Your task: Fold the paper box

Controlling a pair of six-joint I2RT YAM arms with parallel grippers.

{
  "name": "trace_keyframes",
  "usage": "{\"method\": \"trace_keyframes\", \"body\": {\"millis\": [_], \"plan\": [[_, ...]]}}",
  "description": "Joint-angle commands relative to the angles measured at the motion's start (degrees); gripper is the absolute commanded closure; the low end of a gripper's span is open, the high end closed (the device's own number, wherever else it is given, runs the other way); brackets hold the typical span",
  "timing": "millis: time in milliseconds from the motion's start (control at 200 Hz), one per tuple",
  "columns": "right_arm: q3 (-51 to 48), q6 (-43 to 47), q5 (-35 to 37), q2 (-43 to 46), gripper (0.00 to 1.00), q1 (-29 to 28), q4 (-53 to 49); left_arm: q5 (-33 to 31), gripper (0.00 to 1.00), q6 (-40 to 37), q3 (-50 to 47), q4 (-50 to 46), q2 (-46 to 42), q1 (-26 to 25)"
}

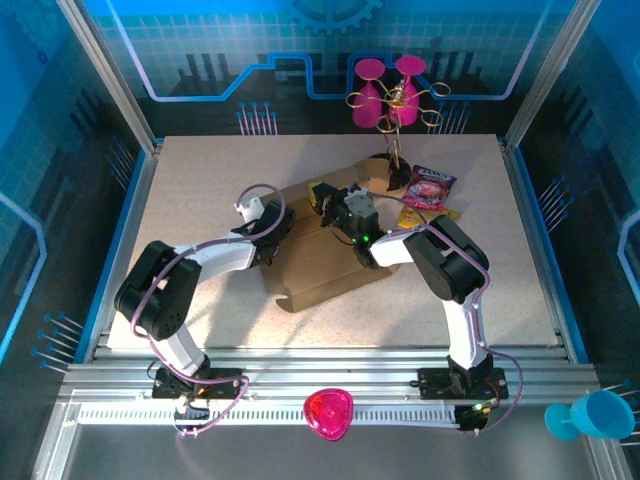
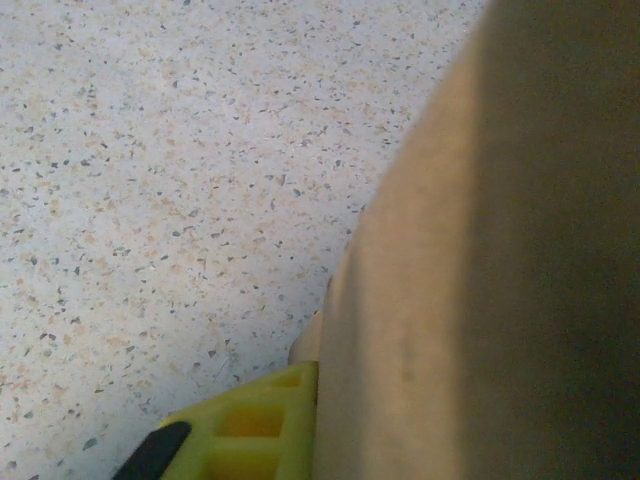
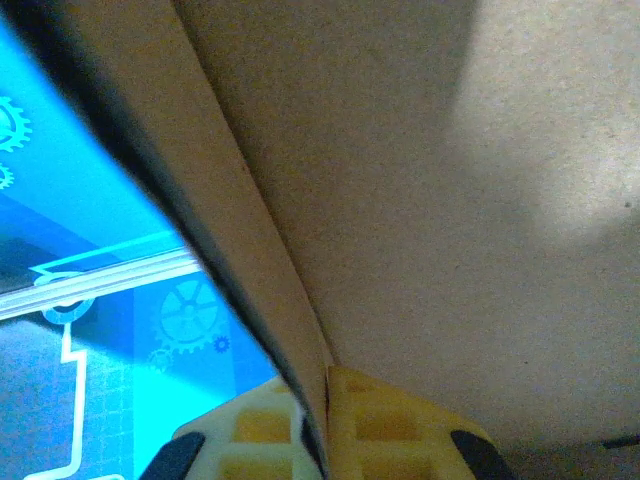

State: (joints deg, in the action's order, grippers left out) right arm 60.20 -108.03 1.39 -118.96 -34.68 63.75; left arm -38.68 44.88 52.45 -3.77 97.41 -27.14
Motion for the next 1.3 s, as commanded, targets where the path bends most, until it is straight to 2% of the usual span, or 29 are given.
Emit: {"method": "trace_keyframes", "body": {"millis": [0,75,180,330,500,620,795,966,1111,1291], "plan": [[-0.3,-2.0,-0.9,-1.5,1.00,1.2,-4.0,2.2,0.99,3.7,-2.1,-10.9,5.7,0.3],[-0.2,-2.4,-0.8,-0.8,0.99,1.2,-5.1,1.1,1.00,4.2,-1.4,-11.6,6.2,0.1],[-0.9,-1.4,0.6,3.3,0.75,1.2,-10.7,-1.4,1.00,4.5,-0.3,-13.8,5.6,-0.5],[-1.7,0.7,3.4,12.0,0.48,1.8,-22.3,-4.2,1.00,1.0,-0.9,-15.9,1.1,-0.4],[-0.3,2.9,4.3,21.5,0.32,2.7,-38.0,-2.8,1.00,-6.7,-1.3,-16.3,-4.7,1.3],[1.1,6.8,5.0,27.4,0.30,3.8,-47.6,0.9,1.00,-10.0,-0.8,-17.9,-8.5,4.0],[1.6,14.3,4.9,34.6,0.32,7.2,-58.3,5.6,1.00,-16.2,1.1,-20.5,-13.7,6.4],[2.2,20.3,3.7,41.0,0.35,11.1,-68.1,16.8,1.00,-20.5,3.4,-22.3,-17.1,10.6],[6.0,27.7,3.4,44.3,0.36,13.5,-76.7,24.0,1.00,-23.3,9.3,-27.4,-16.7,12.7],[13.4,35.9,3.6,43.8,0.40,15.2,-82.6,26.9,1.00,-24.8,17.9,-34.0,-14.6,12.7]]}}
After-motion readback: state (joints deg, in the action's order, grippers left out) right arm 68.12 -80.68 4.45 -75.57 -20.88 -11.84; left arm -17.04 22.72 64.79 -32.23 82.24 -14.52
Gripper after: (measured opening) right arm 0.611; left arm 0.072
